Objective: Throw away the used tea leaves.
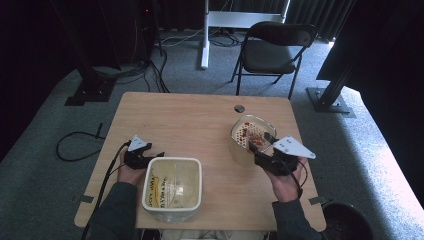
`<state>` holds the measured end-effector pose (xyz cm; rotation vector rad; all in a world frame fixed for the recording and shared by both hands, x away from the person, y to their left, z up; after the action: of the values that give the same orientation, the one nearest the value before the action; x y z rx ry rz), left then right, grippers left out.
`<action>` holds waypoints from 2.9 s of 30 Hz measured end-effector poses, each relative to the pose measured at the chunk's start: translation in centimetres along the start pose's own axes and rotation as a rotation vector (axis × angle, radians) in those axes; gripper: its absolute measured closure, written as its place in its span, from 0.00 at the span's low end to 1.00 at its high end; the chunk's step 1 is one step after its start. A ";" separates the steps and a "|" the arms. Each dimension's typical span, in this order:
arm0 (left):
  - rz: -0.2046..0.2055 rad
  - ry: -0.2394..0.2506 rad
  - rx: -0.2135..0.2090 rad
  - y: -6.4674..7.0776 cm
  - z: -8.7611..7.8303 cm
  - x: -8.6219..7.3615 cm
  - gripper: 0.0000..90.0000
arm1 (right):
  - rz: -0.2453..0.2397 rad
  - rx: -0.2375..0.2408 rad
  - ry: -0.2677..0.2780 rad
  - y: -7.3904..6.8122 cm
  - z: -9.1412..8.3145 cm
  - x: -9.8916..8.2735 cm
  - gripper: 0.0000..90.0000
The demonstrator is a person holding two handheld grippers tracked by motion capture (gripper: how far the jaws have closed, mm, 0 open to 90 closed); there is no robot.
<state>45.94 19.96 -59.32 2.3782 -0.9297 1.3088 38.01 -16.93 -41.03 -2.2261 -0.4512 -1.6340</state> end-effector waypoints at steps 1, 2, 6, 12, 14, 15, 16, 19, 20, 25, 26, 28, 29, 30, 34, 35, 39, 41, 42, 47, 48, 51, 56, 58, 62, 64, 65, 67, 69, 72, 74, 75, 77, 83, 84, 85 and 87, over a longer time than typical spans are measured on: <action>-0.001 0.000 0.000 0.0 0.0 0.0 0.31 | 0.003 -0.010 0.005 0.4 -0.2 0.2 0.42; -0.001 0.000 0.000 0.0 0.0 0.0 0.31 | 0.003 -0.010 0.005 0.4 -0.2 0.2 0.42; 0.000 -0.003 0.001 0.0 0.0 0.0 0.31 | -0.002 -0.097 0.028 3.4 -1.4 0.9 0.43; 0.000 -0.005 0.002 0.0 0.1 -0.1 0.31 | -0.084 -0.241 0.002 6.9 -1.6 1.1 0.43; 0.001 -0.007 0.002 0.0 0.1 -0.1 0.31 | -0.112 -0.282 -0.017 7.8 -1.4 0.9 0.43; 0.001 -0.007 0.002 0.0 0.1 -0.1 0.31 | -0.124 -0.303 -0.026 8.3 -1.2 0.7 0.43; 0.001 -0.007 0.002 0.0 0.1 -0.1 0.31 | -0.144 -0.327 -0.034 8.7 -1.0 0.6 0.43; 0.002 -0.009 0.002 0.0 0.1 -0.1 0.31 | -0.194 -0.382 -0.064 9.6 -0.4 -0.1 0.44; 0.001 -0.009 0.002 0.0 0.1 -0.1 0.31 | -0.210 -0.398 -0.076 9.8 -0.2 -0.3 0.44; 0.001 -0.009 0.002 0.0 0.1 -0.1 0.31 | -0.322 -0.459 -0.132 10.5 1.0 -1.1 0.44; 0.001 -0.009 0.001 0.0 0.1 -0.1 0.31 | -0.328 -0.464 -0.139 10.5 1.3 -1.3 0.44; 0.001 -0.009 0.001 0.0 0.1 -0.1 0.31 | -0.342 -0.469 -0.148 10.7 1.7 -1.4 0.44; 0.001 -0.009 0.002 0.0 0.1 -0.1 0.31 | -0.349 -0.471 -0.150 10.7 1.8 -1.5 0.44; 0.001 -0.009 0.002 0.0 0.1 -0.1 0.31 | -0.355 -0.475 -0.156 10.8 2.0 -1.5 0.44; 0.000 -0.009 0.001 0.0 0.1 -0.1 0.31 | -0.376 -0.486 -0.173 11.1 2.6 -1.7 0.44; 0.000 -0.009 0.001 0.0 0.1 -0.1 0.31 | -0.387 -0.490 -0.181 11.2 2.7 -1.8 0.44; -0.001 -0.011 0.001 0.0 0.1 -0.1 0.31 | -0.439 -0.504 -0.216 11.6 3.4 -2.1 0.44; 0.000 -0.011 0.001 0.0 0.1 -0.1 0.31 | -0.470 -0.507 -0.232 11.7 3.6 -2.2 0.44; 0.000 -0.011 0.001 0.0 0.1 -0.1 0.31 | -0.470 -0.507 -0.232 11.7 3.6 -2.2 0.44; 0.000 -0.012 0.002 0.0 0.1 -0.1 0.31 | -0.575 -0.523 -0.286 11.7 4.3 -2.2 0.44; 0.001 -0.012 0.001 0.0 0.1 -0.1 0.31 | -0.596 -0.526 -0.291 11.7 4.4 -2.1 0.44; 0.000 -0.012 0.001 0.0 0.1 -0.1 0.31 | -0.669 -0.530 -0.317 11.3 4.7 -2.0 0.45; 0.002 -0.014 0.002 0.0 0.1 -0.1 0.31 | -0.826 -0.550 -0.372 10.7 5.2 -1.8 0.45; 0.001 -0.013 0.002 0.0 0.1 -0.1 0.31 | -0.880 -0.557 -0.387 10.4 5.4 -1.7 0.45; 0.000 -0.012 0.002 0.0 0.1 -0.1 0.31 | -0.984 -0.583 -0.417 10.0 5.7 -1.6 0.45; 0.000 -0.012 0.003 0.0 0.1 -0.1 0.31 | -1.028 -0.589 -0.425 9.7 5.8 -1.6 0.45; 0.001 -0.012 0.003 0.0 0.1 -0.1 0.31 | -1.045 -0.591 -0.430 9.5 5.9 -1.7 0.45; 0.000 -0.012 0.002 0.0 0.1 -0.1 0.31 | -1.091 -0.603 -0.440 9.4 5.9 -1.7 0.45; 0.000 -0.013 0.002 0.0 0.1 -0.1 0.31 | -1.119 -0.606 -0.448 9.3 6.0 -1.7 0.45; 0.000 -0.012 0.002 0.0 0.1 -0.1 0.31 | -1.141 -0.616 -0.458 9.4 5.9 -1.7 0.45; 0.000 -0.012 0.003 0.0 0.1 -0.1 0.31 | -1.145 -0.624 -0.466 9.5 5.9 -1.8 0.45; 0.000 -0.012 0.003 0.0 0.1 -0.1 0.31 | -1.147 -0.624 -0.468 9.6 5.9 -1.8 0.45; 0.000 -0.012 0.003 0.0 0.1 -0.1 0.31 | -1.162 -0.624 -0.474 9.6 6.0 -1.8 0.45; 0.002 -0.013 0.003 0.0 0.1 -0.1 0.31 | -1.220 -0.634 -0.488 9.3 6.1 -1.9 0.45; 0.001 -0.012 0.003 0.0 0.1 -0.1 0.31 | -1.221 -0.636 -0.494 9.4 6.2 -1.9 0.45; 0.001 -0.012 0.003 0.0 0.1 -0.1 0.31 | -1.225 -0.642 -0.499 9.6 6.2 -1.9 0.45; 0.001 -0.012 0.002 0.0 0.1 -0.1 0.31 | -1.232 -0.648 -0.504 9.6 6.2 -1.9 0.45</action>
<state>45.95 19.95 -59.47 2.3904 -0.9340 1.2979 47.00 -22.83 -45.38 -3.1179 -1.9798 -1.7985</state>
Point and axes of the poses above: each handheld gripper's, and its own axes: z roughly forward along the jaws, x roughly out of its top, y roughly to its right, the point moved 10 cm from there along z, roughly forward along the jaws, and after that the axes turned 8 degrees about z, right-handed, at the moved point
